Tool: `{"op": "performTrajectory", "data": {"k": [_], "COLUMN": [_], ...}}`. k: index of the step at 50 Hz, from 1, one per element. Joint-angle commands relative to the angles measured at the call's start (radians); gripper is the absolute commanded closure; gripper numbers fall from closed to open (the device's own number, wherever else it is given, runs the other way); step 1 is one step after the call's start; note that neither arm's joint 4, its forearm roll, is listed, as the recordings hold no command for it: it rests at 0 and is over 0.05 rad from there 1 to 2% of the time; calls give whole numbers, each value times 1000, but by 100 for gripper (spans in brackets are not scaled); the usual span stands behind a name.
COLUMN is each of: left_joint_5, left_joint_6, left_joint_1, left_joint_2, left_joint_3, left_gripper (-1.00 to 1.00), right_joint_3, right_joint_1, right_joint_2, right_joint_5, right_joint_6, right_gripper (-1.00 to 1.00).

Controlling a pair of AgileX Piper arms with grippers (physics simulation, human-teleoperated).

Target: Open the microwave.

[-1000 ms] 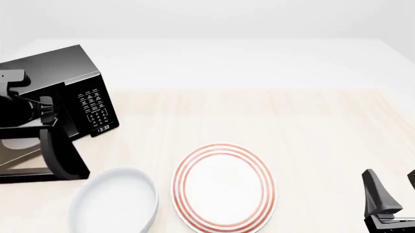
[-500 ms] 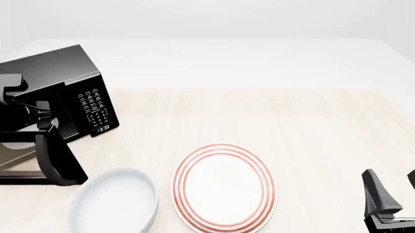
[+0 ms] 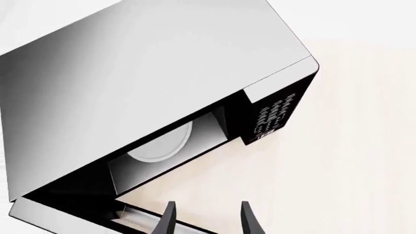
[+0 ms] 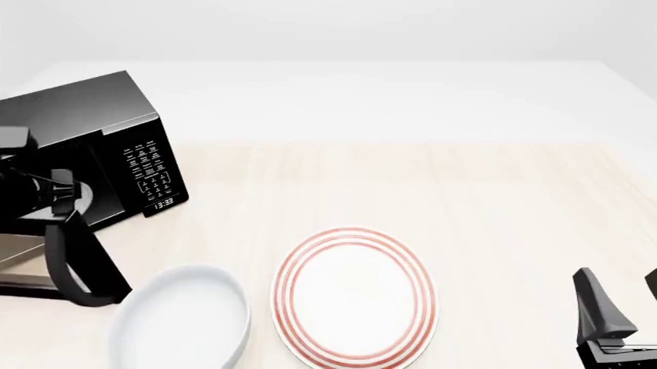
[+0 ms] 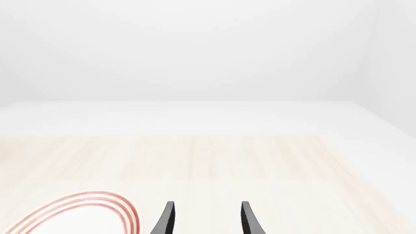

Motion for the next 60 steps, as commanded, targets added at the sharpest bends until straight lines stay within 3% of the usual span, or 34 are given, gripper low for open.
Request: {"op": "performTrajectory", "data": {"k": [1,22,60], "left_joint_5": [24,25,68], "left_joint_6": [-3,-17,2], "left_joint_1": [21,51,100], "left_joint_2": [-18,-89,-139], "left_joint_3": [69,134,154], "left_gripper": [-100,-100,-100], "right_joint_3": [0,0,0], "right_joint_1": [0,0,0], "right_joint_2": [0,0,0], "right_joint_5": [0,0,0], "right_joint_6": [0,0,0], "right_gripper": [-100,-100,-100]}}
